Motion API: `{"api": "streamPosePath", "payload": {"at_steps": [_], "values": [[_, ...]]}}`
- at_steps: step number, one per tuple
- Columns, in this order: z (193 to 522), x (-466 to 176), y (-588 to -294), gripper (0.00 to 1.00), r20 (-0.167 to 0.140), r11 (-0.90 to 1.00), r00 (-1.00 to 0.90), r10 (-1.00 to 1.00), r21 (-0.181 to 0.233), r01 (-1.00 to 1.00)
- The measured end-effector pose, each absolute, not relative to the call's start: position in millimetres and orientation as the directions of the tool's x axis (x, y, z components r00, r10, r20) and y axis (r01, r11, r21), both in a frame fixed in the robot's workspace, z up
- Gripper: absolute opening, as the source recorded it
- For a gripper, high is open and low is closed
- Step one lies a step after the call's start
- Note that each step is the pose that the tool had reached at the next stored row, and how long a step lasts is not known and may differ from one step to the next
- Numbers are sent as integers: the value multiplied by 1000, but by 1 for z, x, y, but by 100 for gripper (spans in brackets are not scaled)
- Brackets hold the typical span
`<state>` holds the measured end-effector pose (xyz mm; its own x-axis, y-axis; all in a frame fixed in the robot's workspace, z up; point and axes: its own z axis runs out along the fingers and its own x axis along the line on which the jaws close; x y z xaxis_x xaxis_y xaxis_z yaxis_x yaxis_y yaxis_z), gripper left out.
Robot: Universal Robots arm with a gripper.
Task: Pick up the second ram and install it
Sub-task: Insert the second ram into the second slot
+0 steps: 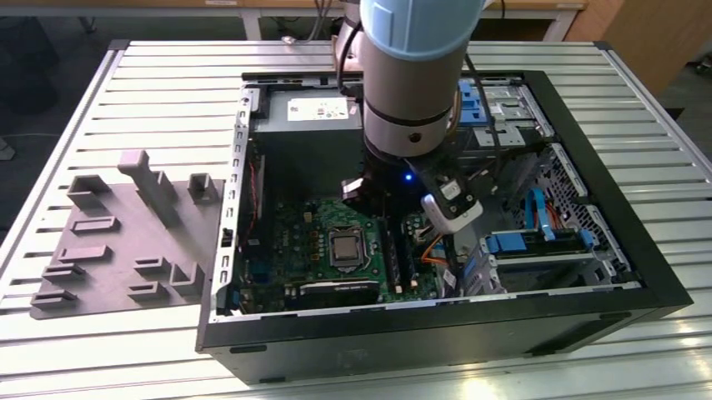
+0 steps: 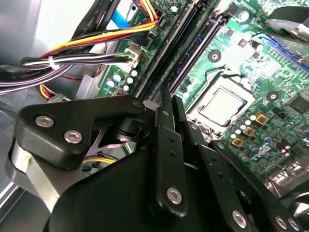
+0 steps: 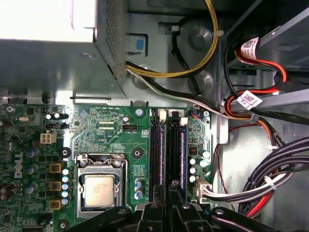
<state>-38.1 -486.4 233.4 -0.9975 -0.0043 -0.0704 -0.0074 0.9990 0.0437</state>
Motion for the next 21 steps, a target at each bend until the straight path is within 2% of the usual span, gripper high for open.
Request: {"api": "streamPosePath", "payload": {"at_steps": [16,18,19,21], "values": [[237,-38,-486,19,-70,999,-998,-4,44,-7],[237,-38,-486,17,-70,999,-998,-4,44,-7],[237,-38,-486,11,-70,999,-998,-4,44,-7],[237,-38,-486,11,-70,999,-998,-4,44,-7]]}}
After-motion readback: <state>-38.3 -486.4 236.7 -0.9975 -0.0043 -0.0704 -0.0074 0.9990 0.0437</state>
